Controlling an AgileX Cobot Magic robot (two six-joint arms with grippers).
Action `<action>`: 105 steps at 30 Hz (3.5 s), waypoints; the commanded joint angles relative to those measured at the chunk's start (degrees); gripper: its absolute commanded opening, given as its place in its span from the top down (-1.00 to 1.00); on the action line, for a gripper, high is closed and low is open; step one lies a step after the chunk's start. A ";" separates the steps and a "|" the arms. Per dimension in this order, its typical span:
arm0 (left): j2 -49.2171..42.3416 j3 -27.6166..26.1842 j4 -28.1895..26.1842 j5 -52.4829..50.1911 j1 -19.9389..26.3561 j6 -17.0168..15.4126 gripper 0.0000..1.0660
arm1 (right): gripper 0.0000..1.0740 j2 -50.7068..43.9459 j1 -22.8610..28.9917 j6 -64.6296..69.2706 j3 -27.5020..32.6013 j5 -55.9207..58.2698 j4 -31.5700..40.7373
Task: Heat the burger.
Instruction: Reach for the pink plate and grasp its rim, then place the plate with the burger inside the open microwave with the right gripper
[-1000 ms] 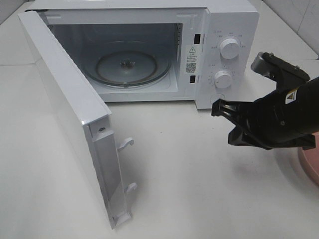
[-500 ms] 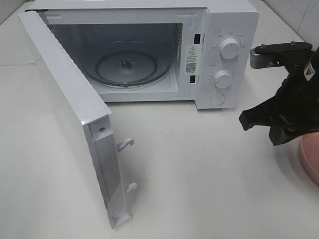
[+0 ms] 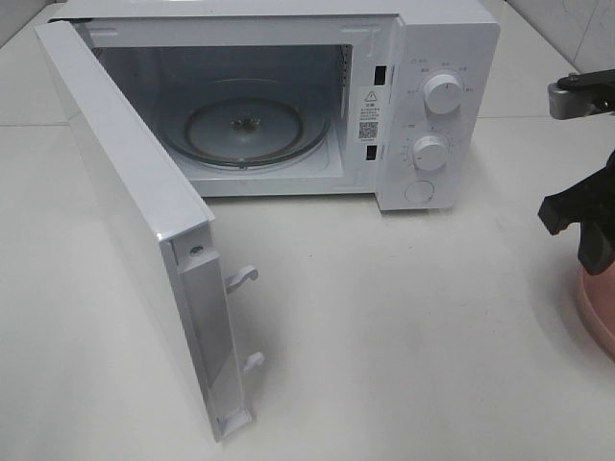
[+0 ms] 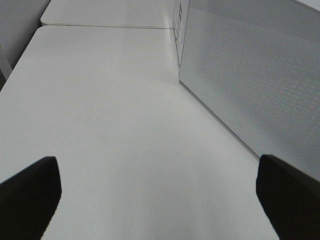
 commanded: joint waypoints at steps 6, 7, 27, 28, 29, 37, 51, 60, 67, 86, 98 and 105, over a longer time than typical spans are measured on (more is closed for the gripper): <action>-1.15 0.17 -0.06 -0.29 0.23 0.00 -0.84 | -0.89 -0.40 -1.32 -1.66 -0.29 -0.57 -3.61; -1.15 0.17 -0.06 -0.29 0.23 0.00 -0.84 | -0.88 -0.40 -1.72 -1.66 -0.17 -0.92 -3.50; -1.15 0.17 -0.06 -0.29 0.23 0.00 -0.84 | -0.77 5.73 -4.81 -0.86 7.45 -15.30 -2.12; -1.15 0.17 -0.06 -0.29 0.23 0.00 -0.84 | -0.77 5.73 -4.81 -0.86 7.45 -15.30 -2.12; -1.15 0.17 -0.06 -0.29 0.23 0.00 -0.84 | -0.76 6.99 -6.13 -0.11 7.45 -16.04 -1.89; -1.15 0.17 -0.06 -0.29 0.23 0.00 -0.84 | -0.72 9.17 -8.54 -0.11 7.45 -18.74 -1.26; -1.15 0.17 -0.06 -0.29 0.23 0.00 -0.84 | -0.63 17.76 -9.80 0.92 7.45 -24.75 -1.49; -1.15 0.17 -0.06 -0.29 0.23 0.00 -0.84 | -0.58 21.66 -11.17 0.97 7.73 -27.73 -1.43; -1.15 0.17 -0.06 -0.29 0.23 0.00 -0.84 | -0.40 22.12 -11.17 1.32 9.17 -30.25 -1.43; -1.15 0.17 -0.06 -0.29 0.23 0.00 -0.84 | 1.00 22.12 -11.17 1.38 10.20 -29.68 -1.72; -1.15 0.17 -0.06 -0.29 0.23 0.00 -0.84 | 1.00 20.86 -7.39 10.08 10.14 -26.93 -9.80; -1.15 0.17 -0.06 -0.29 0.23 0.00 -0.84 | 1.00 18.51 -3.27 16.62 10.14 -23.15 -16.84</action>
